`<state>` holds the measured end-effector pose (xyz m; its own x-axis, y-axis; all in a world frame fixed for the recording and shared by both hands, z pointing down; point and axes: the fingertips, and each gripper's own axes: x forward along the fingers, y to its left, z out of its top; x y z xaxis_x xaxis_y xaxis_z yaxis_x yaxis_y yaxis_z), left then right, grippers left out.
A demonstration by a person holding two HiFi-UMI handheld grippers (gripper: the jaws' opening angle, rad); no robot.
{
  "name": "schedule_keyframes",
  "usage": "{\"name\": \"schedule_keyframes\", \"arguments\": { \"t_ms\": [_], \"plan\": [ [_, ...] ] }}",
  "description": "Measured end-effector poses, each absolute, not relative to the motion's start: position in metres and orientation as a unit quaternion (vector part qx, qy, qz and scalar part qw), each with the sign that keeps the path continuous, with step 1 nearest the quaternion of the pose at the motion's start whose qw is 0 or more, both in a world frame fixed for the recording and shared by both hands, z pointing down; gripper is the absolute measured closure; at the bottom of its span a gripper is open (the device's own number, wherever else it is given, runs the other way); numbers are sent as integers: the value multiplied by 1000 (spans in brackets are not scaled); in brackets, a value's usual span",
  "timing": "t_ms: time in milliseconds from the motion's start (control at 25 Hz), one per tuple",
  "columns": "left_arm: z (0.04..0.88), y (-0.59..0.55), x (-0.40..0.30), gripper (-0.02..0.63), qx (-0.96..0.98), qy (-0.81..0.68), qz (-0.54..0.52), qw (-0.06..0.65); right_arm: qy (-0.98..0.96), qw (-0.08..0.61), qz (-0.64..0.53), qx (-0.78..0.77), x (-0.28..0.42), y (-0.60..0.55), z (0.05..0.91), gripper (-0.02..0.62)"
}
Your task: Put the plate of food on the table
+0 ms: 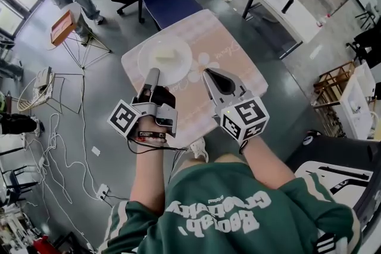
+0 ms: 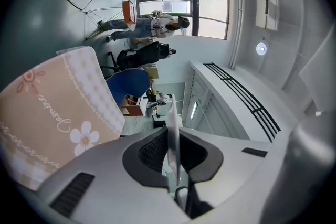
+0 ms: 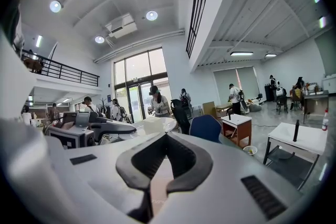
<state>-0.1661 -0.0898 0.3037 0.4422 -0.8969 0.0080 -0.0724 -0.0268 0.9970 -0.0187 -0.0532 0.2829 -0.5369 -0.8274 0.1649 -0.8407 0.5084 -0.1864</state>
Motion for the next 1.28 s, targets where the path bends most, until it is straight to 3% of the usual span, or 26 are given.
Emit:
{"name": "schedule_keyframes", "arguments": {
  "t_ms": [1280],
  "plan": [
    [325,-141,-154,572,614,-374,-348,602,-851,35,127,509,-10,-97,296,580]
  ]
}}
